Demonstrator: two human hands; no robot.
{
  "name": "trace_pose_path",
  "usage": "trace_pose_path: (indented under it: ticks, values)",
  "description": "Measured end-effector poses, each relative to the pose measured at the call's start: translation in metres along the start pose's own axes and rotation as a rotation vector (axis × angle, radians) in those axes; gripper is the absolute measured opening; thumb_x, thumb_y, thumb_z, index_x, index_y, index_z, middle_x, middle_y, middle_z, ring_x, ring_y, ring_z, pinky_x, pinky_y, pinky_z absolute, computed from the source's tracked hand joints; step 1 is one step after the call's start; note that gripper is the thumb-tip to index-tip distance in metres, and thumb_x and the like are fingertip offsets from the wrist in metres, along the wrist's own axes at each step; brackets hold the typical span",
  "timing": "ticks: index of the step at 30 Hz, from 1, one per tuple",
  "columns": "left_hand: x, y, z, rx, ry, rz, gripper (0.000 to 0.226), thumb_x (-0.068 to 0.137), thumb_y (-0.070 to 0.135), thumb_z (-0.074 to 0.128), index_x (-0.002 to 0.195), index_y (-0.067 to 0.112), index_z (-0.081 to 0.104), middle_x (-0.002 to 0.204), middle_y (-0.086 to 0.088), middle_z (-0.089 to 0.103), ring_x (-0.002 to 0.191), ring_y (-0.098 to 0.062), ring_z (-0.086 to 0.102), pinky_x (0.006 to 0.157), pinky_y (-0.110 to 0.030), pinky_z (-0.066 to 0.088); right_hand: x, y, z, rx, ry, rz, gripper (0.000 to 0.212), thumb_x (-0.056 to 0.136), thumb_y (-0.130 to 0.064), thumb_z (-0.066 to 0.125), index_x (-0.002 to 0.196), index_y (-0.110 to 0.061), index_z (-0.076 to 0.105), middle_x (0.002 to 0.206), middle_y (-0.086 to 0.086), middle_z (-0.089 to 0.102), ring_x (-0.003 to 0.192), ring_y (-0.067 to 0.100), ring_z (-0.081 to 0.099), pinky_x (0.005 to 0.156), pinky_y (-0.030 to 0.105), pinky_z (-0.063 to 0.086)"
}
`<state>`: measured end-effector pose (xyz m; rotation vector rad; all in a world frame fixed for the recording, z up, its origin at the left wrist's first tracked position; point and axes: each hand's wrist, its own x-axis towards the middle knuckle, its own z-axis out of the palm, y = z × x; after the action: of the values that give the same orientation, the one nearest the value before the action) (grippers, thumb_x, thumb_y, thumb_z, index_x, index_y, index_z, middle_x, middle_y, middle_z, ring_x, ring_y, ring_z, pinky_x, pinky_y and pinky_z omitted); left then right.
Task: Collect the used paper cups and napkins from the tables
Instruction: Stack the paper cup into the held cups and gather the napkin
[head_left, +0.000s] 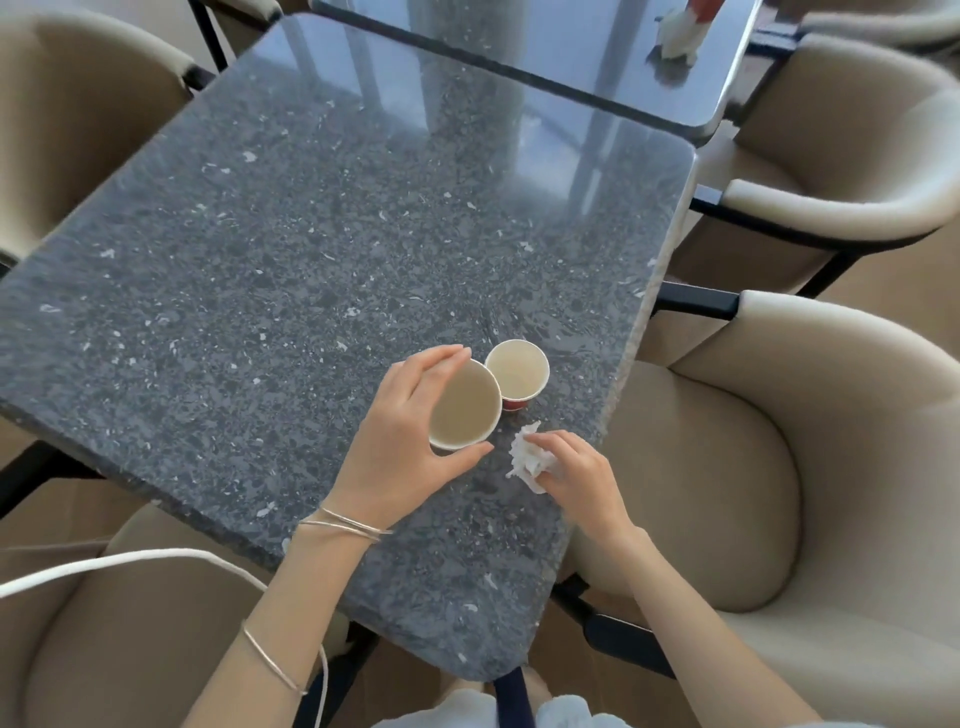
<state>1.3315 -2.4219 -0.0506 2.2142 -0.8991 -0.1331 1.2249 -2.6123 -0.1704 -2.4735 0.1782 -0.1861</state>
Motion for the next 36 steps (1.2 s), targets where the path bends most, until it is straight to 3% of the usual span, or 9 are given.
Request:
trace_pose_path:
  ticks: [6, 10, 13, 19, 27, 33, 36]
  values:
    - [0.039, 0.024, -0.001, -0.023, -0.008, 0.071, 0.079, 0.066, 0.031, 0.081, 0.134, 0.012, 0.044, 0.133, 0.000, 0.046, 0.120, -0.015, 0.042, 0.105, -0.021, 0.026, -0.003, -0.025, -0.051, 0.094, 0.155, 0.062, 0.042, 0.066, -0.002, 0.081, 0.105, -0.010, 0.067, 0.095, 0.002, 0.068, 0.083, 0.018, 0.064, 0.074, 0.028, 0.052]
    - [0.061, 0.025, 0.013, -0.068, -0.053, 0.075, 0.080, 0.065, 0.032, 0.081, 0.134, 0.014, 0.044, 0.133, 0.002, 0.046, 0.121, -0.013, 0.041, 0.106, -0.020, 0.026, -0.004, -0.036, -0.079, 0.129, 0.245, 0.107, 0.040, 0.066, 0.002, 0.079, 0.101, -0.011, 0.068, 0.092, 0.000, 0.067, 0.081, 0.015, 0.062, 0.073, 0.016, 0.045]
    - [0.073, 0.015, 0.031, -0.078, -0.120, 0.036, 0.080, 0.064, 0.031, 0.083, 0.132, 0.012, 0.046, 0.131, 0.000, 0.047, 0.120, -0.016, 0.042, 0.106, -0.025, 0.028, -0.002, -0.041, -0.089, 0.139, 0.303, 0.148, 0.033, 0.069, -0.005, 0.080, 0.099, -0.014, 0.069, 0.091, -0.004, 0.066, 0.079, 0.008, 0.060, 0.071, 0.010, 0.043]
    - [0.077, -0.012, 0.065, -0.017, -0.245, -0.025, 0.080, 0.064, 0.030, 0.083, 0.131, 0.010, 0.045, 0.131, -0.001, 0.047, 0.118, -0.018, 0.042, 0.102, -0.017, 0.023, 0.003, -0.040, -0.093, 0.154, 0.379, 0.204, 0.028, 0.072, -0.011, 0.080, 0.097, -0.013, 0.070, 0.092, -0.004, 0.066, 0.081, 0.007, 0.061, 0.073, 0.016, 0.046]
    - [0.067, -0.034, 0.087, -0.026, -0.363, -0.082, 0.079, 0.063, 0.024, 0.082, 0.131, 0.011, 0.043, 0.132, -0.001, 0.044, 0.120, -0.019, 0.043, 0.105, -0.025, 0.029, 0.001, -0.039, -0.087, 0.160, 0.410, 0.275, 0.025, 0.074, -0.013, 0.078, 0.097, -0.012, 0.070, 0.092, -0.004, 0.066, 0.082, 0.007, 0.060, 0.073, 0.015, 0.045]
    - [0.057, -0.008, 0.086, 0.042, -0.411, 0.049, 0.076, 0.068, 0.032, 0.077, 0.133, 0.017, 0.042, 0.134, 0.006, 0.042, 0.119, -0.016, 0.043, 0.095, -0.037, 0.044, -0.031, -0.033, -0.108, 0.129, 0.459, 0.329, 0.026, 0.073, -0.011, 0.077, 0.097, -0.015, 0.068, 0.091, -0.007, 0.064, 0.081, 0.003, 0.058, 0.072, 0.014, 0.044]
    - [0.051, 0.027, 0.085, 0.025, -0.399, 0.183, 0.074, 0.069, 0.037, 0.074, 0.134, 0.022, 0.041, 0.135, 0.012, 0.041, 0.117, -0.010, 0.043, 0.089, -0.033, 0.048, -0.056, -0.028, -0.130, 0.089, 0.532, 0.370, 0.026, 0.072, -0.008, 0.078, 0.096, -0.014, 0.068, 0.090, -0.006, 0.064, 0.081, 0.002, 0.057, 0.073, 0.012, 0.042]
